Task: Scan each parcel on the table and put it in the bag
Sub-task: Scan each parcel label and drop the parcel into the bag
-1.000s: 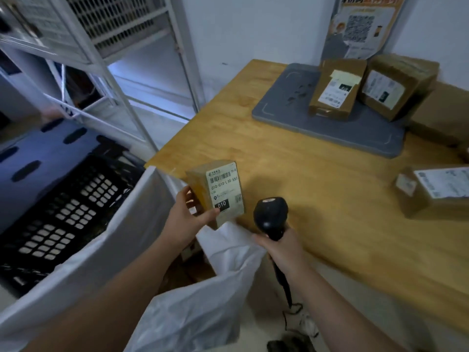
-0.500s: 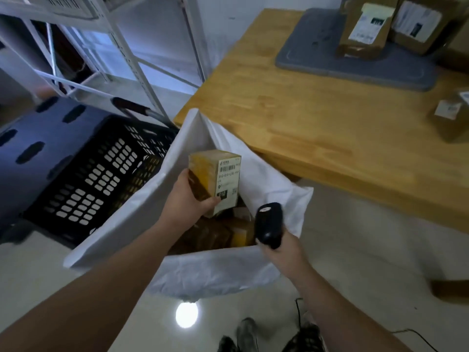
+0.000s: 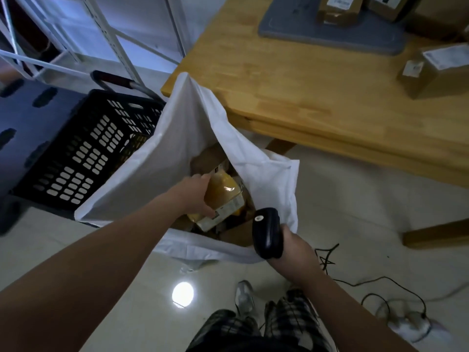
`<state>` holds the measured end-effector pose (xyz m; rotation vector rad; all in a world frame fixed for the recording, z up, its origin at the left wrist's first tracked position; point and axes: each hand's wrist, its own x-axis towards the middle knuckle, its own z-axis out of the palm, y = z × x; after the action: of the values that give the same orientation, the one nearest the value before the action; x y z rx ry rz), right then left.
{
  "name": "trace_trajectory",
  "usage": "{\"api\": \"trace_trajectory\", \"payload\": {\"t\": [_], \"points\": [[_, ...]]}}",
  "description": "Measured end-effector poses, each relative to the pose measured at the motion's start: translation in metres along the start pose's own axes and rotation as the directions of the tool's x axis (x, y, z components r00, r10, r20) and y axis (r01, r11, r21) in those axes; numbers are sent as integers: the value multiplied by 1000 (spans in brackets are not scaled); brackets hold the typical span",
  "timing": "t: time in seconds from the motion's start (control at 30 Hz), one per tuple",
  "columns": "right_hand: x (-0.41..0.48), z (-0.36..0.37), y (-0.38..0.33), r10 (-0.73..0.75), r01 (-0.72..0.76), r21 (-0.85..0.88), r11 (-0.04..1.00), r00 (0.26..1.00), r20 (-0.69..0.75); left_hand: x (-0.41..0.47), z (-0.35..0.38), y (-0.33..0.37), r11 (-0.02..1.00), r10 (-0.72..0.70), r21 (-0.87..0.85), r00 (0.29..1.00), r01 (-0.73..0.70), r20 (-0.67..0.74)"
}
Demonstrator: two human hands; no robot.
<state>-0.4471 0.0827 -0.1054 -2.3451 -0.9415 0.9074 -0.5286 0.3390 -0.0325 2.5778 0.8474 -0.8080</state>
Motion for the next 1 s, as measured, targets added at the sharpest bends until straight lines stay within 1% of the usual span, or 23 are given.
{"api": "trace_trajectory", "payload": {"t": [0.1, 0.17, 0.23, 0.4, 0.6, 0.8, 0.9, 1.0], "points": [[1, 5, -1, -1, 1, 1, 1000, 999, -48, 0, 16, -1, 993, 23, 115, 999, -26, 31], [1, 8, 0, 19, -17, 29, 999, 997, -76, 1, 27, -5, 990, 16, 138, 997, -26, 72], [0, 10, 0, 35, -30, 45, 999, 994, -100, 2, 30, -6, 992, 24, 120, 996, -34, 81], [-5, 13, -1, 47, -43, 45, 998, 996, -80, 4, 16, -2, 998, 69, 11, 995, -68, -75], [-4, -2, -6, 67, -61, 58, 996, 992, -110, 3, 8, 9, 992, 83, -81, 988, -94, -129], [9, -46, -6, 83, -75, 39, 996, 961, -263, 4, -13, 39, 982, 120, -119, 969, -148, -217], [18, -78, -3, 95, -66, 93, 994, 928, -361, 12, -28, 60, 972, 149, -136, 951, -191, -272], [25, -115, 7, 116, -47, 172, 984, 900, -420, 23, -44, 91, 965, 176, -138, 942, -222, -285]]}}
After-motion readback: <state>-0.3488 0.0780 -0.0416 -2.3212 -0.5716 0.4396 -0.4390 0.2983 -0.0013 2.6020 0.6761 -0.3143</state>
